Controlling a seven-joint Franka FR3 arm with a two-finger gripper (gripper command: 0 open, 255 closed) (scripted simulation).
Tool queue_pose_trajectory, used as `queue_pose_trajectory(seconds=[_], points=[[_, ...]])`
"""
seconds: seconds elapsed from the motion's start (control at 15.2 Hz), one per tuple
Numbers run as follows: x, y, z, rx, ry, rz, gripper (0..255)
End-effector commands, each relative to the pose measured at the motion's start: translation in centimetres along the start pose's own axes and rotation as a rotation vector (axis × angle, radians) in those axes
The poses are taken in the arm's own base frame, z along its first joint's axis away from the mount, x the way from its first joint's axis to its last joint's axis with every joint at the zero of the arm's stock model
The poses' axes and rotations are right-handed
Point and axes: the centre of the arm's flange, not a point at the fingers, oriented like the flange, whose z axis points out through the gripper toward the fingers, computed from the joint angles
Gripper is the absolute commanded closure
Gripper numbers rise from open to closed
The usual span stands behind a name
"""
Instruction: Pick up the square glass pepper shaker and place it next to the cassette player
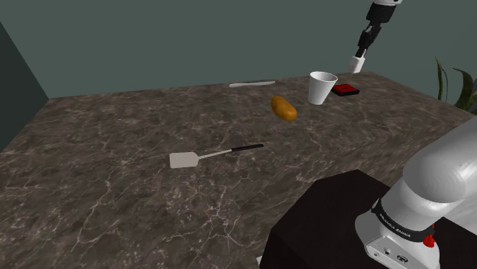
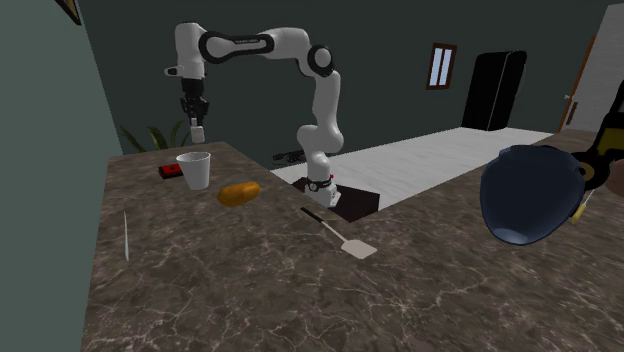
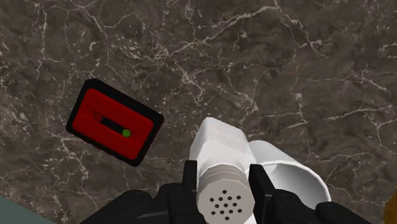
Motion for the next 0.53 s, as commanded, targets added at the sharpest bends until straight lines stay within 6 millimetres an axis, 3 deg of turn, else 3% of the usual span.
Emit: queue_pose_trajectory(seconds=[0.0,0.46], points=[[0.0,0.0,1.0,0.0,0.0,0.0,255],[-0.3,-0.2,4.7,0.0,0.0,0.0,255]])
